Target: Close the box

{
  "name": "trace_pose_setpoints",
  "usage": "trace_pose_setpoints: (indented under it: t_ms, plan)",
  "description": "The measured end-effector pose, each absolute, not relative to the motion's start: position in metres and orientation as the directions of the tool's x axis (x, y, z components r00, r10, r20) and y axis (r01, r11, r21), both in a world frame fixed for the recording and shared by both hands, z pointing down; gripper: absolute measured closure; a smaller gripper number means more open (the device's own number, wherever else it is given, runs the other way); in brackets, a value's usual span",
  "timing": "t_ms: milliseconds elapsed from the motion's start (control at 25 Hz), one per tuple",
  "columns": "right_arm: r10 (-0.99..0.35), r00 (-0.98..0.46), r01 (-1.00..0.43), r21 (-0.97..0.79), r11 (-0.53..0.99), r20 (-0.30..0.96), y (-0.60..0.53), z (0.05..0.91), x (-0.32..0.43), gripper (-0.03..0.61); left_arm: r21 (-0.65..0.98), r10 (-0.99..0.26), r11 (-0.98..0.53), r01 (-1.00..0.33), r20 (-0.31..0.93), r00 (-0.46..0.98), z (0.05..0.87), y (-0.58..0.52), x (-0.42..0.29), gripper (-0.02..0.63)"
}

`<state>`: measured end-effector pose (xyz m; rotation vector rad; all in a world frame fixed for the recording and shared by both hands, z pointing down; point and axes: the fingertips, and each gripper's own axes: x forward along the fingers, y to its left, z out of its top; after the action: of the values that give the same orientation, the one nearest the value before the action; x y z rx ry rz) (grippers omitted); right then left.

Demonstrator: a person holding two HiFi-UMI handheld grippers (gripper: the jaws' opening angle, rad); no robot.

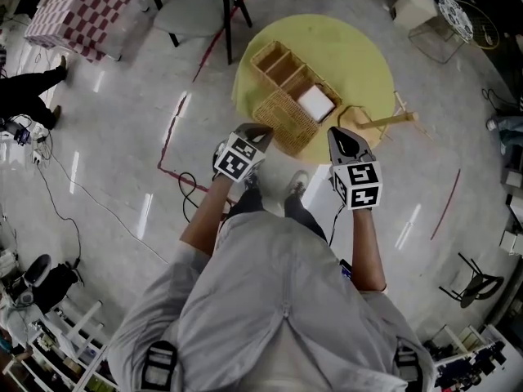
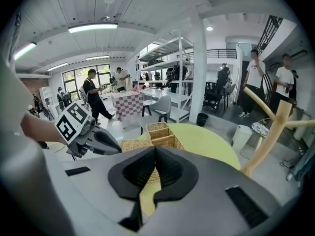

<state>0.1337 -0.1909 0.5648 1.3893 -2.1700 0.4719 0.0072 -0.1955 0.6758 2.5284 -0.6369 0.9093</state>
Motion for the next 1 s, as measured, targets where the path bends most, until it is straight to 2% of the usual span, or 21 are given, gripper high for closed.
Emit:
trace_pose_setpoints:
  t_ms: [320,560,1000]
  plan:
    - [-0.763,-0.328,-0.920,-0.004,0.392,0.557,-0.190,0.544,0.141,0.555,0.138,-0.344,-0.846,-0.516,0.597,0.725,0.610,-0.217,0.025,0.574]
    - [-0.782,-0.311,-0.928,0.004,0.372,0.541,-0.193,0.535,0.149,0.555,0.117,-0.366,-0.849,-0.515,0.573,0.733,0.592,-0.242,0.048,0.574]
    - [-0.806,-0.255,-0.954,-0.001,0.301,0.534,-0.215,0.530,0.168,0.555,0.127,-0.306,-0.892,-0.435,0.538,0.785,0.579,-0.293,0.100,0.574]
